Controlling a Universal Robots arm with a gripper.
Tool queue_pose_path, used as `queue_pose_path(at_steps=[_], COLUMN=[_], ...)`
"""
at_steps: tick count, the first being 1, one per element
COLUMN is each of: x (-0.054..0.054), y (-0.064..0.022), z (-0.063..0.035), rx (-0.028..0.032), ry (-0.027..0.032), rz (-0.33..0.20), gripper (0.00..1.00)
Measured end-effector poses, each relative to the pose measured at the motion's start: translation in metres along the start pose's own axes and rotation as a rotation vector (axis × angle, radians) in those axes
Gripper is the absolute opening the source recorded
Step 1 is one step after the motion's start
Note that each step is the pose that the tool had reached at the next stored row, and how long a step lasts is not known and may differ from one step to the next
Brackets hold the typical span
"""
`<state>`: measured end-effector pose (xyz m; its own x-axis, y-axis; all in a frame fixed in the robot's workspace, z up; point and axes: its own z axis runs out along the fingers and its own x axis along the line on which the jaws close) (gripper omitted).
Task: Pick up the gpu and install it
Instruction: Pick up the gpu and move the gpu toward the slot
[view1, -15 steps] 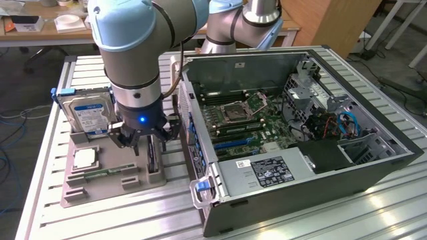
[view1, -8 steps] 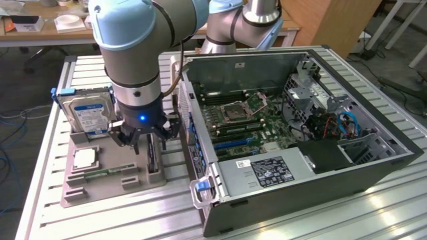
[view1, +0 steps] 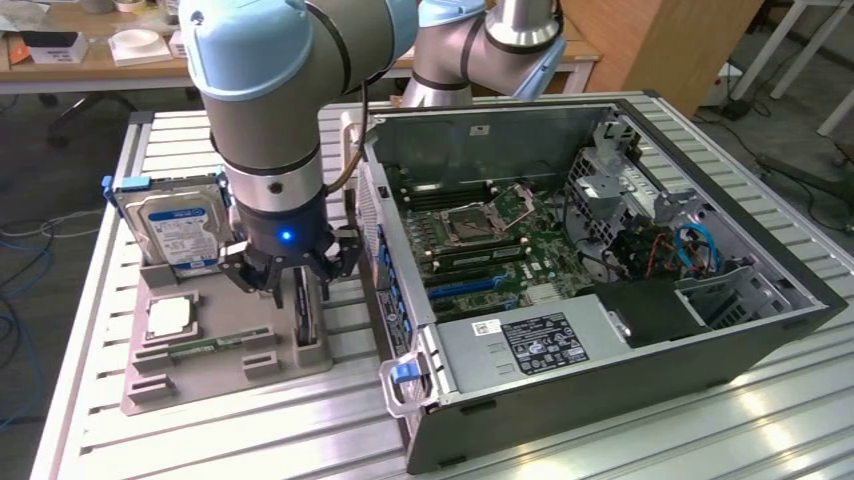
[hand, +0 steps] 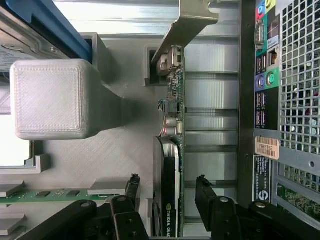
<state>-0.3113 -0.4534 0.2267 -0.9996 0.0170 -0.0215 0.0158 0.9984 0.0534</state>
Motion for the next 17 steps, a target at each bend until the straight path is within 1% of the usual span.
queue_pose_path(at_steps=[3, 4, 5, 6, 7, 17], x=[0.0, 0.0, 0.0, 0.0, 0.0, 0.0], y=[0.0, 0.0, 0.0, 0.0, 0.0, 0.0], z=[0.0, 0.0, 0.0, 0.0, 0.0, 0.0], rx=[-0.0001, 0.0, 0.0, 0.0, 0.0, 0.0], ry=[0.0, 0.0001, 0.0, 0.0, 0.0, 0.0], rz=[0.0, 0.0, 0.0, 0.0, 0.0, 0.0], gripper=[0.56, 0.55, 0.48, 0.48, 0.42, 0.42])
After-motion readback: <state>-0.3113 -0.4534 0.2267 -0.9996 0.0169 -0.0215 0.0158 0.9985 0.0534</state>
